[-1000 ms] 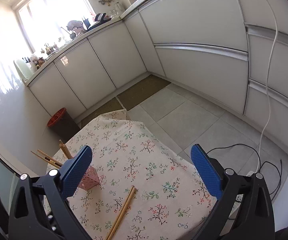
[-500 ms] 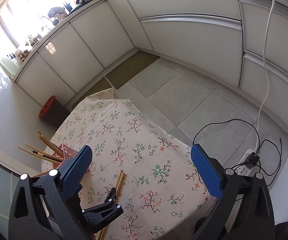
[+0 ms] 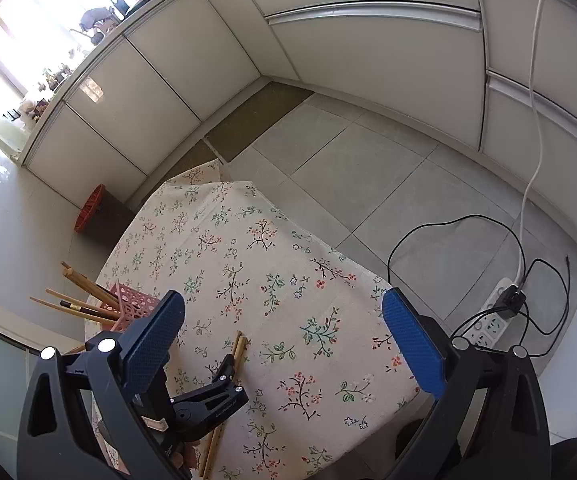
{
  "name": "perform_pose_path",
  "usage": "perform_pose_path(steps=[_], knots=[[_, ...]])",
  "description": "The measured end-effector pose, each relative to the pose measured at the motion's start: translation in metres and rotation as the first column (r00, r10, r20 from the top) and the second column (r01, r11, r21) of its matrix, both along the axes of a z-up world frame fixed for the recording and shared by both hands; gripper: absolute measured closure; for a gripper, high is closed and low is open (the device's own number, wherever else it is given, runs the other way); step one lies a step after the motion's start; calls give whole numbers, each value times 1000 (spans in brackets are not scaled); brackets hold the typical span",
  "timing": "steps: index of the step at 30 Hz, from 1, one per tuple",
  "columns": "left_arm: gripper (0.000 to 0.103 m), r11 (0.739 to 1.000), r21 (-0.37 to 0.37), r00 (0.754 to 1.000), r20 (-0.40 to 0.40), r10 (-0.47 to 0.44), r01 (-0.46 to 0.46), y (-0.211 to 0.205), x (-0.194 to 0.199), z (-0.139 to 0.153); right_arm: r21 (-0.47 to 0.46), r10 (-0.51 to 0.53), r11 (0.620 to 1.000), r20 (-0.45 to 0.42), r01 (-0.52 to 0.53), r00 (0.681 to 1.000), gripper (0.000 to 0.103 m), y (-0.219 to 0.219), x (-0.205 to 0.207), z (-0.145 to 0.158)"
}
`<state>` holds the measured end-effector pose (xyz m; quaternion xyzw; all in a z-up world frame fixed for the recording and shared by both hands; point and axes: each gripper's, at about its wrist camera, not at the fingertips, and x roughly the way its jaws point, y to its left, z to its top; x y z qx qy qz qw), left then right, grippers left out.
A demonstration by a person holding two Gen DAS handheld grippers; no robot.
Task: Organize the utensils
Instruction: 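Lower the open left tool around the last two wooden chopsticks, then close the left tool on one wooden chopstick and lift it upright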
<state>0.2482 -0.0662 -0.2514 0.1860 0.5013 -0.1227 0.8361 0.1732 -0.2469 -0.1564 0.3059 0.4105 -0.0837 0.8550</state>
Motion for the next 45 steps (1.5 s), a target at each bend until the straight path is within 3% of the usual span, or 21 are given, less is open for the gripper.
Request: perform_pose_path(steps=[3, 7, 10, 14, 27, 30, 32, 38, 45], knots=[[8, 999, 5, 998, -38, -41, 41, -5, -2, -1, -3, -7, 1000, -3, 7, 1000, 7, -1, 0, -1], [9, 992, 86, 995, -32, -93, 96, -18, -6, -8, 2, -14, 1000, -16, 14, 1000, 7, -2, 1, -3], [18, 995, 40, 995, -54, -89, 91, -19, -1, -2, 3, -15, 1000, -24, 15, 1000, 7, -3, 2, -5], [17, 998, -22, 997, -39, -64, 63, -10, 2, 12, 0, -16, 1000, -21, 16, 1000, 7, -2, 3, -4], [19, 997, 31, 996, -65, -67, 69, -9, 6, -9, 2, -1, 1000, -53, 2, 999, 7, 0, 7, -11], [49, 992, -3, 984, -121, -128, 129, -18, 6, -5, 6, -13, 1000, -66, 14, 998, 7, -1, 7, -14], [76, 987, -24, 973, -165, -162, 161, -27, 5, -5, -3, -30, 1000, -78, 30, 997, 7, -3, 6, -16], [98, 979, -55, 964, -167, -205, 199, -34, 2, -6, -4, -31, 1000, -152, 31, 988, 7, -3, 13, -32], [99, 968, -145, 971, -95, -220, 206, -14, -11, 11, 37, 17, 999, -254, -8, 967, 7, 10, 23, -57]])
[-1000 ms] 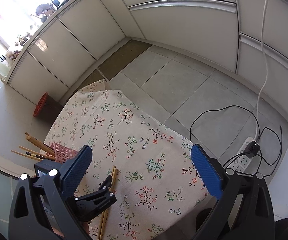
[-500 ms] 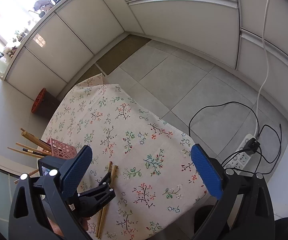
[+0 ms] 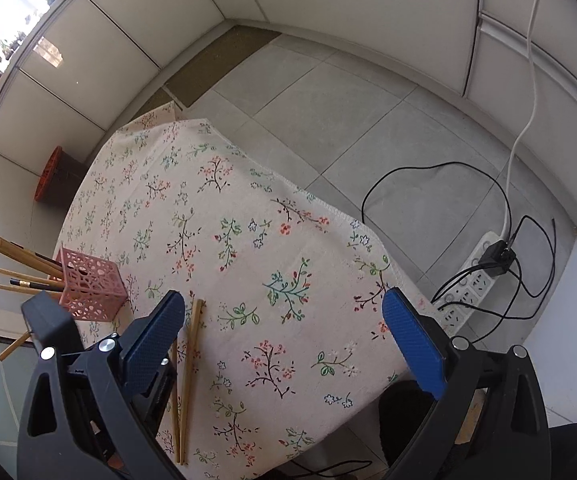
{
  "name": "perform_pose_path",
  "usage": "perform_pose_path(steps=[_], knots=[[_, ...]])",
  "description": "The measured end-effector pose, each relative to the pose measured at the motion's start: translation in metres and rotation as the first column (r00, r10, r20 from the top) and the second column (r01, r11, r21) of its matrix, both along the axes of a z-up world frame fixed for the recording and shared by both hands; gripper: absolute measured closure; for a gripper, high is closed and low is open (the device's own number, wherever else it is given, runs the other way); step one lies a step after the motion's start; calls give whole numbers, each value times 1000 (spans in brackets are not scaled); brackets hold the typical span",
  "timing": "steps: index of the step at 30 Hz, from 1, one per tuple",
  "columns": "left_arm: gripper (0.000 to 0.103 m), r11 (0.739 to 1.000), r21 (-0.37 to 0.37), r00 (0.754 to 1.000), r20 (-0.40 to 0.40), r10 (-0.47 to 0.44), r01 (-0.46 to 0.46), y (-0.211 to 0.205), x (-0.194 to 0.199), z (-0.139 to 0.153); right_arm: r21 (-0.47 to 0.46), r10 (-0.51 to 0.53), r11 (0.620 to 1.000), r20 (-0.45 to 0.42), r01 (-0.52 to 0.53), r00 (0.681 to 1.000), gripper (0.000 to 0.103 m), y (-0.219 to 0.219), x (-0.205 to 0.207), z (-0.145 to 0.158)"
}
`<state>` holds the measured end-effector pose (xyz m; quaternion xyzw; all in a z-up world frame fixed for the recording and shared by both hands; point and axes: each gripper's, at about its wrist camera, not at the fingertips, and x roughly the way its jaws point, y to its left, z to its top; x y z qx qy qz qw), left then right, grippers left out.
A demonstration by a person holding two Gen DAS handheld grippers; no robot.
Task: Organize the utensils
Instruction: 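Close the left tool on one wooden chopstick and lift it upright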
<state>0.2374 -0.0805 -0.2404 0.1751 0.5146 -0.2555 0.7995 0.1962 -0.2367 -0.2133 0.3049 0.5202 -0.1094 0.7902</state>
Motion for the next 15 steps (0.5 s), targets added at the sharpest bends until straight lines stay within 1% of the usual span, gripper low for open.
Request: perform_pose_path(steps=[3, 6, 8, 12, 14, 15], knots=[[99, 1000, -17, 1000, 20, 5, -5, 8, -7, 10, 7, -27, 1000, -13, 27, 1000, 7, 0, 1, -4], [99, 999, -34, 998, 53, 33, -31, 16, -15, 23, 13, -12, 1000, -37, 13, 999, 7, 6, 6, -9], [99, 997, -63, 996, 79, 41, -36, 25, -22, 37, 4, 17, 1000, -56, -17, 998, 7, 18, 10, -13], [99, 991, -121, 985, 157, 70, -51, 47, -46, 71, -3, 97, 995, -109, -98, 989, 7, 54, 24, -25], [99, 987, -148, 978, 190, 85, -58, 60, -57, 86, -7, 130, 991, -131, -132, 983, 8, 75, 32, -30], [99, 985, -160, 975, 203, 95, -63, 67, -63, 92, -20, 147, 988, -146, -151, 978, 12, 86, 36, -32]])
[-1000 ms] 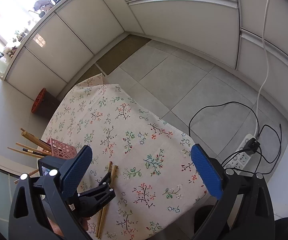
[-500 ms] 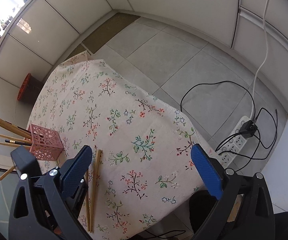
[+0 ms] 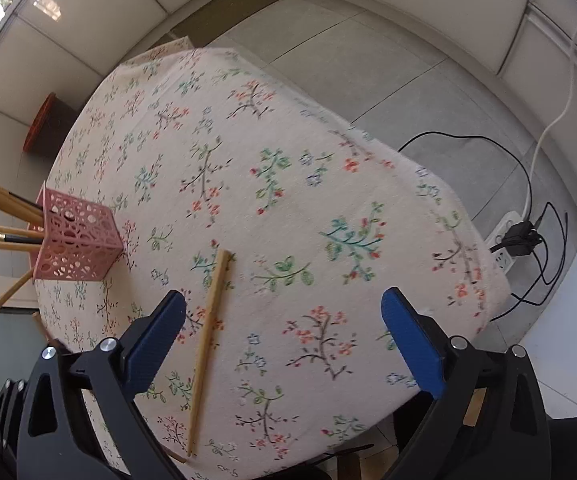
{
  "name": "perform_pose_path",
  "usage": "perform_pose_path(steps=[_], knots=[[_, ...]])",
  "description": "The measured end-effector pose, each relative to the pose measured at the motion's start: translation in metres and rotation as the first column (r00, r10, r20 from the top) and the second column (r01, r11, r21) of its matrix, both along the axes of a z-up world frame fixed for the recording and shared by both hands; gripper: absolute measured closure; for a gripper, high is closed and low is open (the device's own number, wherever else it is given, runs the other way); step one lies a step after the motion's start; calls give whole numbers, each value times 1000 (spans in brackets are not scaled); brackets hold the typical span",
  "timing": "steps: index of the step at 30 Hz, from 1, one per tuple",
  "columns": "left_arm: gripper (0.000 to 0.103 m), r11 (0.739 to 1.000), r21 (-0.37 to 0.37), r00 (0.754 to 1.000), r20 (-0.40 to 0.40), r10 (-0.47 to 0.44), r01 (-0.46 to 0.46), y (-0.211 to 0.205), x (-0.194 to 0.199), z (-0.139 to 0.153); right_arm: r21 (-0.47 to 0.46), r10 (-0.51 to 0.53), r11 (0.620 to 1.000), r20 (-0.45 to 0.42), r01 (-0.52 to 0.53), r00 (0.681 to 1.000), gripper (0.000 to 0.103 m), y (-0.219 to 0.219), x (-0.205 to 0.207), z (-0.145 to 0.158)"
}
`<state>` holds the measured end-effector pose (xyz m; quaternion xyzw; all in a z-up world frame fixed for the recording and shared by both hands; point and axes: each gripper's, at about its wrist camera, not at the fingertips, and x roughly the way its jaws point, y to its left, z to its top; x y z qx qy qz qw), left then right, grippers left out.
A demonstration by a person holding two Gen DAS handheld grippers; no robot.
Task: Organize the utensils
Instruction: 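Close the left tool on one wooden chopstick and lift it upright, then grasp the other wooden chopstick with the right tool and lift it upright, then carry both held chopsticks upright over the pink basket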
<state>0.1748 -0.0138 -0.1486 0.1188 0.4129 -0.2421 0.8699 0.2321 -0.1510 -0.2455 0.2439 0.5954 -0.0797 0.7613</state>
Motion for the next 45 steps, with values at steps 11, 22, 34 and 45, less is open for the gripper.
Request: perform_pose_path(steps=[11, 22, 34, 45], knots=[[99, 992, -92, 986, 134, 97, -85, 70, -49, 45, -93, 36, 995, -99, -45, 994, 91, 74, 22, -39], [99, 974, -200, 974, 171, 147, -111, 94, -55, 69, -16, 59, 998, 127, -58, 990, 96, 53, -13, 23], [99, 921, -351, 945, 209, 252, -168, 110, -64, 110, -91, 188, 982, 470, -164, 862, 96, 34, -72, 142], [99, 894, -384, 898, 270, 348, -231, 118, -58, 156, -76, 195, 977, 691, -198, 696, 95, 33, -72, 263]])
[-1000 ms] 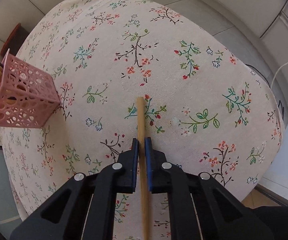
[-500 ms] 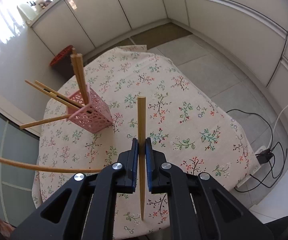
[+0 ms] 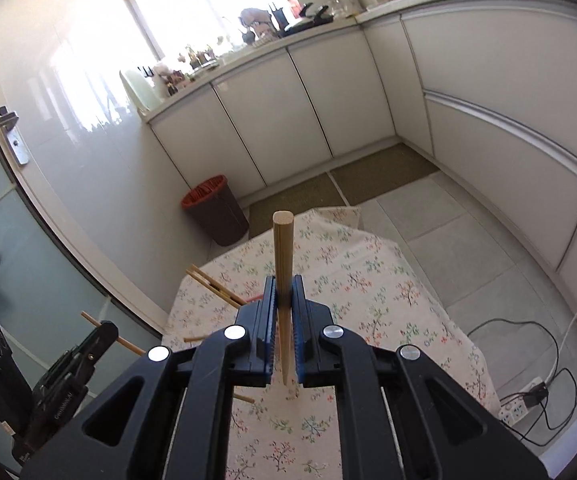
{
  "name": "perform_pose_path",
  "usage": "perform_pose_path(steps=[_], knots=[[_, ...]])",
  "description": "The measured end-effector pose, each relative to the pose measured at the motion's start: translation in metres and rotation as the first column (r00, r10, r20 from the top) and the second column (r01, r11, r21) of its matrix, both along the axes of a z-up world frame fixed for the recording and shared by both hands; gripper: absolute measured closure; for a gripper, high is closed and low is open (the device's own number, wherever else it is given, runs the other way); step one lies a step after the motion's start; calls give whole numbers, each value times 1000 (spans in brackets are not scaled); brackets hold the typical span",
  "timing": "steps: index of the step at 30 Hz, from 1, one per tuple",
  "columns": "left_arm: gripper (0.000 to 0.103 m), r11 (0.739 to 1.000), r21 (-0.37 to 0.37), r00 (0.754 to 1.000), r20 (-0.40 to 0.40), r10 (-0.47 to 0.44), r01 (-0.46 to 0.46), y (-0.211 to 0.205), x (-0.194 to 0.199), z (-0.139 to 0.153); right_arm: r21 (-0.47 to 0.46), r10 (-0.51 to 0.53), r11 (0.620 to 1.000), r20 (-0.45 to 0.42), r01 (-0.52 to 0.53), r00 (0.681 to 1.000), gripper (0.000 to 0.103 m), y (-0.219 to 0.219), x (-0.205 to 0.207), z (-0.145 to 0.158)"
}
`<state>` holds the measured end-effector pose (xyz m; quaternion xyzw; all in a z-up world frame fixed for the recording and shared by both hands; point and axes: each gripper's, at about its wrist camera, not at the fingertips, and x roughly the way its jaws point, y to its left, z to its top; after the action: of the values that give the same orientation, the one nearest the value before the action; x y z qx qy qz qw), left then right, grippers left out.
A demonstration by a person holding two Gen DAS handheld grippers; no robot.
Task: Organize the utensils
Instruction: 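Carry both held chopsticks upright over the pink basket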
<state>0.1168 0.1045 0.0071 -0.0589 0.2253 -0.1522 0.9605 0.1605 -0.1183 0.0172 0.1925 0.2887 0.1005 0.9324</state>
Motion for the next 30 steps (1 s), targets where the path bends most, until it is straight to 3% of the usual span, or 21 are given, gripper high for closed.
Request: perform_pose_path(steps=[5, 9, 17, 30], knots=[[99, 999, -20, 998, 46, 43, -42, 1, 15, 24, 0, 8, 1000, 97, -8, 995, 95, 15, 22, 36], [99, 997, -41, 995, 73, 69, -66, -1, 33, 33, 13, 9, 1000, 146, -11, 989, 95, 25, 49, 46], [99, 992, -60, 990, 80, 116, -111, -6, 71, 29, 0, 15, 1000, 134, -15, 991, 95, 38, 98, 12], [97, 989, -41, 989, 36, 146, -145, -16, 116, -18, -23, 38, 999, 79, -36, 996, 95, 48, 151, -29]])
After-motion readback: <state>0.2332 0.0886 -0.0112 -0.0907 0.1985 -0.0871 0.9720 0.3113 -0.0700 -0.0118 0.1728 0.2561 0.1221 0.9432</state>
